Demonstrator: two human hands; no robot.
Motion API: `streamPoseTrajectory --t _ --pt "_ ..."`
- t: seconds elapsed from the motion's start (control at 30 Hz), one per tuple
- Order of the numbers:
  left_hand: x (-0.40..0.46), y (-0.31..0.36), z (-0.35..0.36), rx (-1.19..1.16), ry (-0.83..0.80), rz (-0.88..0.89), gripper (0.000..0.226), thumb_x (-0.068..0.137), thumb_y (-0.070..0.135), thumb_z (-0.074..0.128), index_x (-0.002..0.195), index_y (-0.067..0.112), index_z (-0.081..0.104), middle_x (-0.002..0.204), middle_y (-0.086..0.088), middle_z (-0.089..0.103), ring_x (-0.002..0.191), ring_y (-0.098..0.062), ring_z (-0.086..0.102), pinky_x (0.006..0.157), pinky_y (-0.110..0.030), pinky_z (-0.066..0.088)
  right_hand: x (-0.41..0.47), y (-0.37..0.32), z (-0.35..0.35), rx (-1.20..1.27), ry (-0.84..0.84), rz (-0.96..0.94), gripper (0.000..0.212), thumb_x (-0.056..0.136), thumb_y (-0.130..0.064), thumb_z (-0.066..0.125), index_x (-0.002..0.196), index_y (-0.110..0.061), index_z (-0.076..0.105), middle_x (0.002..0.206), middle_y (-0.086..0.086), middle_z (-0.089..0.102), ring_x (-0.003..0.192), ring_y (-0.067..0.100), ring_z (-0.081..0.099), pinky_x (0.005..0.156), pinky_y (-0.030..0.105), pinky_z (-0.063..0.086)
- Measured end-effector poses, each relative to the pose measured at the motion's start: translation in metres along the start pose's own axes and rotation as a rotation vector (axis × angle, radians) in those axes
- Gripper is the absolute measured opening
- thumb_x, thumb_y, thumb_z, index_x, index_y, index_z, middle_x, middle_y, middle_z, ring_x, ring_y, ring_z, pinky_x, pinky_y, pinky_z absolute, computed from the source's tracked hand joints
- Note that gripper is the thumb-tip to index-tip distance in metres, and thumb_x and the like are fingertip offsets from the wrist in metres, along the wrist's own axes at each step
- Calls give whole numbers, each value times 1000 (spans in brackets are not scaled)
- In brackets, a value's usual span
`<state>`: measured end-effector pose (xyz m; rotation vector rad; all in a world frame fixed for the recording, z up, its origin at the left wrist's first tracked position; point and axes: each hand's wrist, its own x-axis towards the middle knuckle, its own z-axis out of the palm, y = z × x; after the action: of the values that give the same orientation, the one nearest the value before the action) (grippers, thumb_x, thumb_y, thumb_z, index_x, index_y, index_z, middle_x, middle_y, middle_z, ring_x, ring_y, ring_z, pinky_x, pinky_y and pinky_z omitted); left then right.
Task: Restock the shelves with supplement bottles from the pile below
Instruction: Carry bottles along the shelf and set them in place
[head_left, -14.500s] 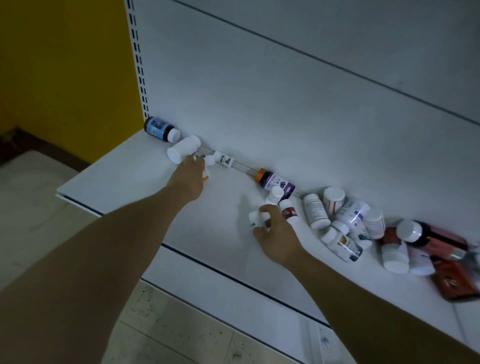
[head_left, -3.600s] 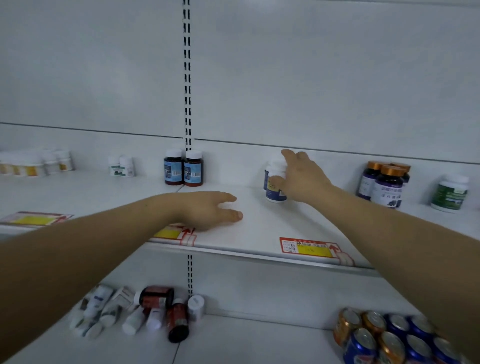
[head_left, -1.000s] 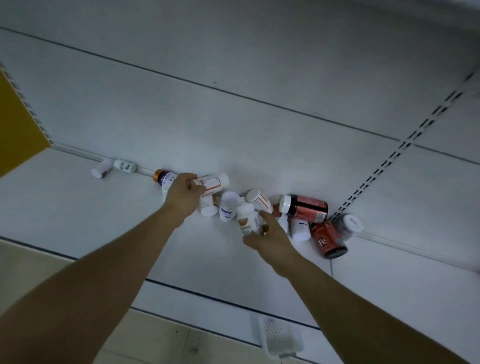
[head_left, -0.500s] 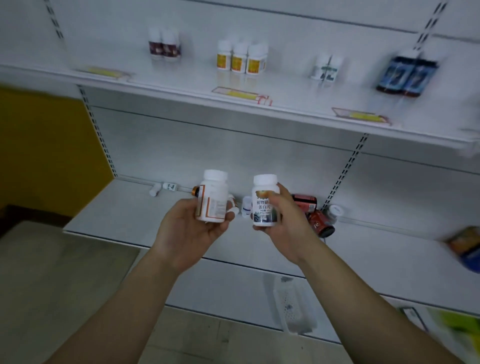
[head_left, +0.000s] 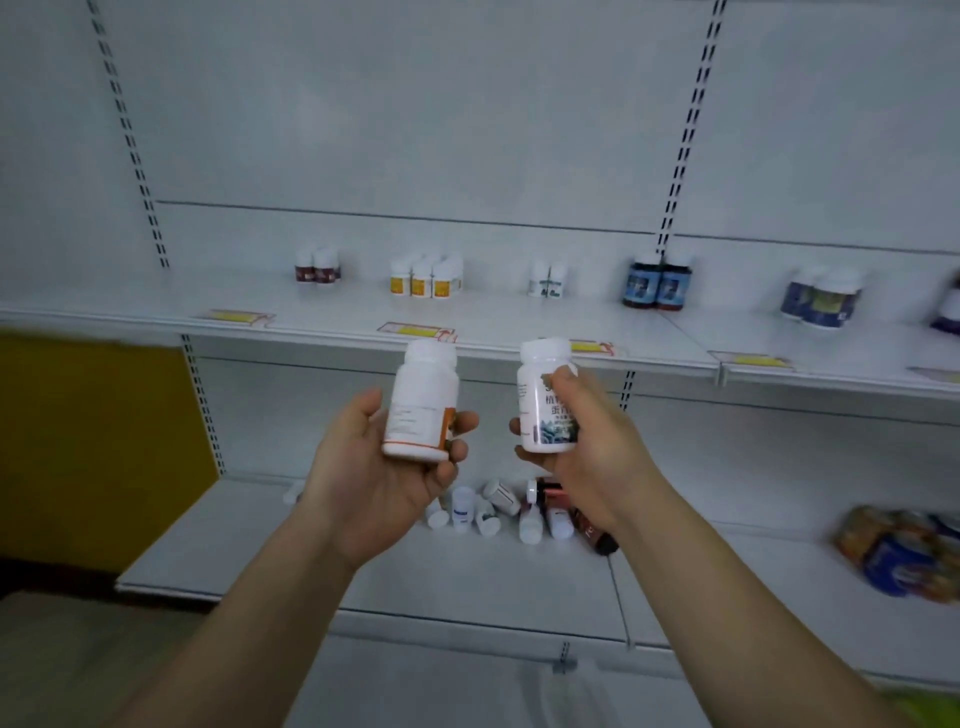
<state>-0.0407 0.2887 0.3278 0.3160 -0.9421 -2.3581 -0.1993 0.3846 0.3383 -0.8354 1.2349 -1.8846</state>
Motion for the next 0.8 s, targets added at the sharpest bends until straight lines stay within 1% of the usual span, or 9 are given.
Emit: streamPoseTrajectory --t 0.1,0.17,0.27,0.37,0.47,0.53,0.63,0.7,0.8 --pt "0 -12 32 64 -47 46 38 94 27 33 109 1 58 96 -21 69 75 -32 69 60 -31 59 -9 -23 -20 -7 -9 -60 7 95 -18 51 101 -21 55 85 5 64 75 24 64 69 40 52" --pt "2 -22 51 157 -43 150 31 86 16 46 117 11 53 101 -17 67 83 -36 70 66 -40 59 -14 -36 -32 -10 2 -72 14 94 -14 54 107 -18 49 91 8 63 74 27 66 65 41 53" --pt "6 -38 73 519 58 316 49 86 0 55 121 33 48 110 -11 60 91 -32 68 73 -44 58 -21 -53 -49 -70 9 -118 28 95 -20 53 121 -22 43 99 13 62 68 26 66 58 34 50" --pt "5 -50 91 845 85 415 57 84 3 64 110 50 46 109 -2 60 97 -23 64 80 -37 57 -25 -64 -64 -46 -4 -119 25 99 -36 40 122 -29 47 98 12 62 62 22 64 55 29 46" --pt "2 -61 105 892 35 387 65 81 -3 57 124 45 44 109 1 62 98 -16 59 77 -24 51 -29 -72 -75 29 -68 -67 44 97 -50 35 122 -18 52 93 11 60 63 21 64 53 27 47" --pt "-3 -69 116 962 59 434 68 82 -5 57 130 40 41 107 5 62 97 -11 59 72 -17 52 -32 -75 -81 98 -114 -56 43 95 -51 38 115 -18 56 90 10 59 70 24 60 52 27 49" --pt "-9 -80 131 940 92 577 65 78 -1 70 119 43 44 94 11 60 77 1 61 62 -9 49 -36 -76 -89 194 -168 -91 34 97 -40 41 121 -19 53 95 7 59 79 26 56 53 28 51" --pt "-10 -85 138 878 92 644 64 76 -3 71 111 43 44 90 12 57 66 7 58 59 -8 48 -37 -74 -94 213 -189 -145 34 100 -25 34 129 -19 49 97 5 61 82 27 57 56 33 53" --pt "-8 -87 142 820 53 642 67 78 -7 67 118 40 42 91 18 62 71 9 59 63 -10 49 -38 -73 -99 182 -197 -189 41 98 -11 29 134 -22 46 105 8 60 88 30 56 58 34 54"
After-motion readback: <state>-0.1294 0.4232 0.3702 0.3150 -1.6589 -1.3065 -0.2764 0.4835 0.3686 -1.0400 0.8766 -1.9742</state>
